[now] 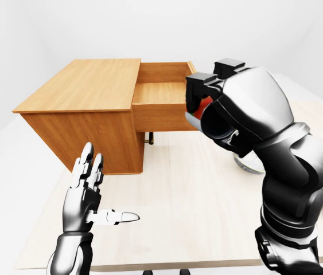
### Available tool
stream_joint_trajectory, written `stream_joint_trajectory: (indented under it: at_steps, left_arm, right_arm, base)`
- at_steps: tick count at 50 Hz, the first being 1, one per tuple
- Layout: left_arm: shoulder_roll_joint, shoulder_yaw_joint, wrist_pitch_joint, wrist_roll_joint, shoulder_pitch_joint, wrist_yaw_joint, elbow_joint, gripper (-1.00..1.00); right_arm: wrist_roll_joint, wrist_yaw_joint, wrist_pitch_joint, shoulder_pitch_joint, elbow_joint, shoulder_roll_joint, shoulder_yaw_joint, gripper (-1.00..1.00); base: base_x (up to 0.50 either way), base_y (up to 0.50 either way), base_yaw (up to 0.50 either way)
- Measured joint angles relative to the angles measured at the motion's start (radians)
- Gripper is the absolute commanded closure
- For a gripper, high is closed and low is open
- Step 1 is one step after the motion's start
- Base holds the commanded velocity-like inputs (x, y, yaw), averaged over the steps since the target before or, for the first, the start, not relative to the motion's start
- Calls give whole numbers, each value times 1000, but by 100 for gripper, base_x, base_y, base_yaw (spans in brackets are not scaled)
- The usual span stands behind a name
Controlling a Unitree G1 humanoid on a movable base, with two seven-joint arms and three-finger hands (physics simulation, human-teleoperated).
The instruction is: Put the ketchup in the top drawer of the cabinet.
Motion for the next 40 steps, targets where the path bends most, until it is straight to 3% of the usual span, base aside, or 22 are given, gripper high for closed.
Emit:
stream_joint_trajectory:
  at_steps: [10,18,26,40]
  left_arm:
    - [0,0,3,0,-1,1,-1,-100]
    - [0,0,3,0,-2,1,-2,-100]
    - [1,1,6,-1,-5,2,0,-100]
    - [1,-2,7,2,-8,3,2,-100]
  right_arm:
    - [-209,0,0,-236,183,27,-48,100]
    - [-280,0,0,-407,339,34,-81,100]
    - [-230,0,0,-565,543,27,-97,100]
    - [-23,0,0,-801,960,2,-102,100]
  base:
    - [0,0,0]
    - [0,0,0]
    - [0,0,0]
    - [0,0,0]
